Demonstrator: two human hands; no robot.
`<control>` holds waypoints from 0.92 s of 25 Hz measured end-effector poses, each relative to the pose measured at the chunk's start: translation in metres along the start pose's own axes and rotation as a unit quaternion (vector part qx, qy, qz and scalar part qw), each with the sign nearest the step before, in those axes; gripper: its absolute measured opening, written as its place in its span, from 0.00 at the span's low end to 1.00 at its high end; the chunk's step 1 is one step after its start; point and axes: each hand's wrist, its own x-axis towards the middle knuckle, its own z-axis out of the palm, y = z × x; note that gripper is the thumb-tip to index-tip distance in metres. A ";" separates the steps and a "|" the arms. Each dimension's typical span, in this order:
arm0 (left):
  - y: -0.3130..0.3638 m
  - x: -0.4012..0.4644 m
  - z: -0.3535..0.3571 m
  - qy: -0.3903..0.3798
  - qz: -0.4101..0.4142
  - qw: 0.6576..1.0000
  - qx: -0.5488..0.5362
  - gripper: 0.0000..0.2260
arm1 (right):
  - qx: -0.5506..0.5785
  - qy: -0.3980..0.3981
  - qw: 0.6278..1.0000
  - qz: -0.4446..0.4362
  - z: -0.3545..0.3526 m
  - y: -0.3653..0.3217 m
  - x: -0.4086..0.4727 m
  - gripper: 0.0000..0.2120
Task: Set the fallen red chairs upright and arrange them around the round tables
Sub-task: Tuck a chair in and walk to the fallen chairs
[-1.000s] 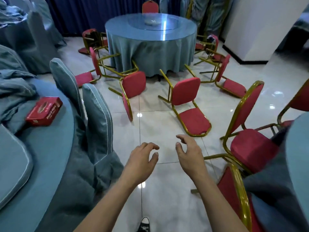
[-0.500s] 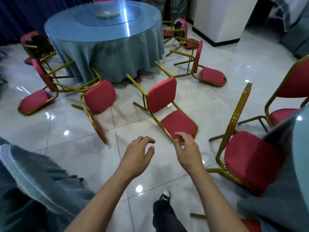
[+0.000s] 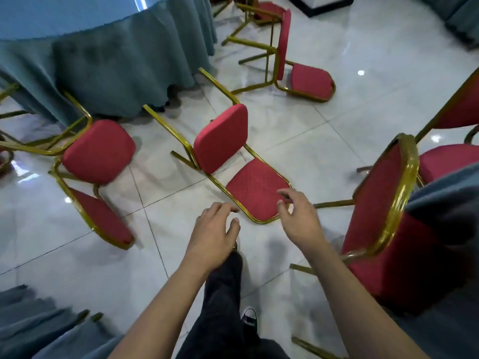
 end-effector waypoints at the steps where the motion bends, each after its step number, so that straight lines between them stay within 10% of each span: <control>1: -0.008 0.028 0.009 -0.008 0.000 1.000 0.003 0.12 | -0.009 0.005 1.000 0.012 0.004 0.011 0.026 0.13; 10: -0.120 0.251 0.133 -0.099 -0.032 0.994 0.026 0.18 | -0.029 0.005 0.986 0.166 0.108 0.145 0.231 0.12; 23: -0.366 0.415 0.533 -0.196 0.060 0.960 0.192 0.28 | -0.122 -0.017 0.923 0.364 0.361 0.564 0.391 0.19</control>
